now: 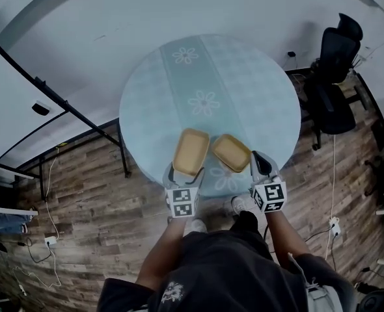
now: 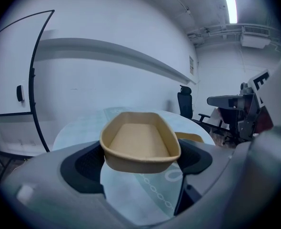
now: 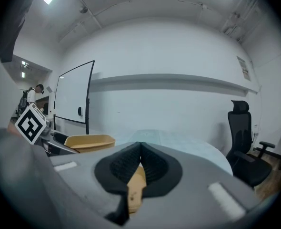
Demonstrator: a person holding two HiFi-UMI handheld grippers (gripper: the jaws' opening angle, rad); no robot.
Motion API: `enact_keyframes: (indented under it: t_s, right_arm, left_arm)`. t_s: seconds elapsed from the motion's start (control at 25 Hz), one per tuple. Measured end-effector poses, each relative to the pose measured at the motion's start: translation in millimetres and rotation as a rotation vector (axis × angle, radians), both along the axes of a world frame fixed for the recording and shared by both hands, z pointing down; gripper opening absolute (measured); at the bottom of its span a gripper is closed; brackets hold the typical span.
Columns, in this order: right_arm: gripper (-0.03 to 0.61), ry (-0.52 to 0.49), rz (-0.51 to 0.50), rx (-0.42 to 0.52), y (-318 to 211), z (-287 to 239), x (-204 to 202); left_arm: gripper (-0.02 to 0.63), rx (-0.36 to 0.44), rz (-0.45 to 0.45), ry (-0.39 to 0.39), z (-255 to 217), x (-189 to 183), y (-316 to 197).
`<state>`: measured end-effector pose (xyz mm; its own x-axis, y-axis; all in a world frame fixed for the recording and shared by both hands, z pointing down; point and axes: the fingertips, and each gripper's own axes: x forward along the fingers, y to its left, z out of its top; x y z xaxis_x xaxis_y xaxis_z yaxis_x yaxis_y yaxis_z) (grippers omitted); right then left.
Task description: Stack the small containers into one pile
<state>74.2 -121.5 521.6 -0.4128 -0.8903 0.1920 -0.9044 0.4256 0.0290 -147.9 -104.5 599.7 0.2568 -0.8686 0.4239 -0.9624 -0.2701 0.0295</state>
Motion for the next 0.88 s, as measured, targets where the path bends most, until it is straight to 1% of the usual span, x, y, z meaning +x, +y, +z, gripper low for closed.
enact_keyframes:
  t_s: [0.08,0.32,0.56,0.72,0.88]
  right_arm:
    - [0.002,-0.002,-0.028,0.002,-13.3,-1.4,6.6]
    - [0.002,0.013,-0.157,-0.013,-49.6,3.6,11.4]
    - [0.002,0.008,-0.269,-0.048,-68.0,22.6,23.8]
    - [0.002,0.017,-0.358,-0.064,-80.2,32.8,26.8]
    - [0.002,0.026,-0.449,-0.063,-90.2,39.7,27.3]
  left_arm:
    - [0.479,-0.005,-0.028,0.001,-3.6,5.9,-3.1]
    - [0.479,-0.019,-0.105,-0.003,-2.8,30.4,-14.0]
    - [0.479,-0.047,-0.196,-0.006,9.6,57.8,-18.2]
    - [0.479,-0.056,-0.275,-0.002,18.6,69.5,-18.2]
    - [0.479,-0.052,-0.353,-0.004,14.4,82.9,-16.1]
